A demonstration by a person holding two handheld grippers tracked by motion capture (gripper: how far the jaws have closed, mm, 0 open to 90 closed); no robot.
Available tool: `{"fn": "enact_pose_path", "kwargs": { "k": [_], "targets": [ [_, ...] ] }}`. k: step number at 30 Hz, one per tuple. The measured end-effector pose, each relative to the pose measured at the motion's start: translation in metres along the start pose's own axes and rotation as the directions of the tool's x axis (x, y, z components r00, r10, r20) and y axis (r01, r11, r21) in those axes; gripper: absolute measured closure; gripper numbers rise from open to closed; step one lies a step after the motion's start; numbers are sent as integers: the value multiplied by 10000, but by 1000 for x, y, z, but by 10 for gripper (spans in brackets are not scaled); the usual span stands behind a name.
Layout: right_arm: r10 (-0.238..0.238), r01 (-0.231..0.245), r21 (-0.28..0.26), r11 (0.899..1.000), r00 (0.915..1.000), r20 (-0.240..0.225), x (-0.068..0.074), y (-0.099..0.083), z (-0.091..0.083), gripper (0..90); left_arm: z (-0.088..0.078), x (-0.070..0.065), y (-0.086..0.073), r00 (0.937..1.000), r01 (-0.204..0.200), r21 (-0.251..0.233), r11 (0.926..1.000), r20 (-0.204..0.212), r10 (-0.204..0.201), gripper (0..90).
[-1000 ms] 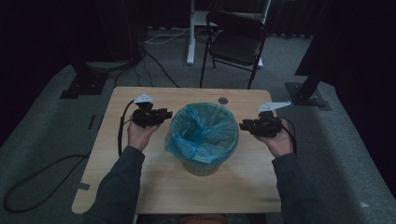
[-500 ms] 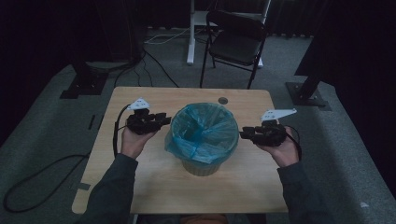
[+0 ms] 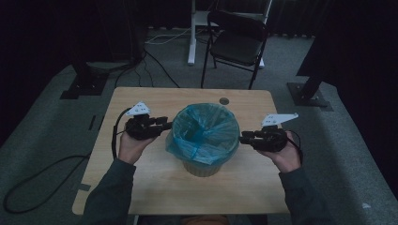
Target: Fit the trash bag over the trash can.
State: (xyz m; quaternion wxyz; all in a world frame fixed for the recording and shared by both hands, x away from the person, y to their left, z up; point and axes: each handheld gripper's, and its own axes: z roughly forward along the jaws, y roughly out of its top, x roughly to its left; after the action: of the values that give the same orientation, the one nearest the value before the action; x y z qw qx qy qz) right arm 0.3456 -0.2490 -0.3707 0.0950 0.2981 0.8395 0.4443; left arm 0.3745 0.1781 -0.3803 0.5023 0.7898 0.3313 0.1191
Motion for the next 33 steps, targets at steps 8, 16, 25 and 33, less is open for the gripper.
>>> {"fn": "enact_pose_path", "kwargs": {
  "k": [8,16,25,33],
  "targets": [
    [-215,215,7,9998,9997,-127,8,-1,-3,690,-6,-7,-3,9996,-150,45,9999,234,149,622],
    [-423,422,-41,9991,9987,-287,16,2,-4,688,-9,-14,-3,9983,-370,94,9993,444,365,619],
    [-672,670,-49,9977,9958,-626,25,8,-6,680,-11,-21,-2,9962,-570,96,9983,658,562,615],
    [-812,807,-84,9967,9927,-892,31,10,-5,667,-14,-25,-2,9948,-673,92,9977,770,664,614]
  ]
}}
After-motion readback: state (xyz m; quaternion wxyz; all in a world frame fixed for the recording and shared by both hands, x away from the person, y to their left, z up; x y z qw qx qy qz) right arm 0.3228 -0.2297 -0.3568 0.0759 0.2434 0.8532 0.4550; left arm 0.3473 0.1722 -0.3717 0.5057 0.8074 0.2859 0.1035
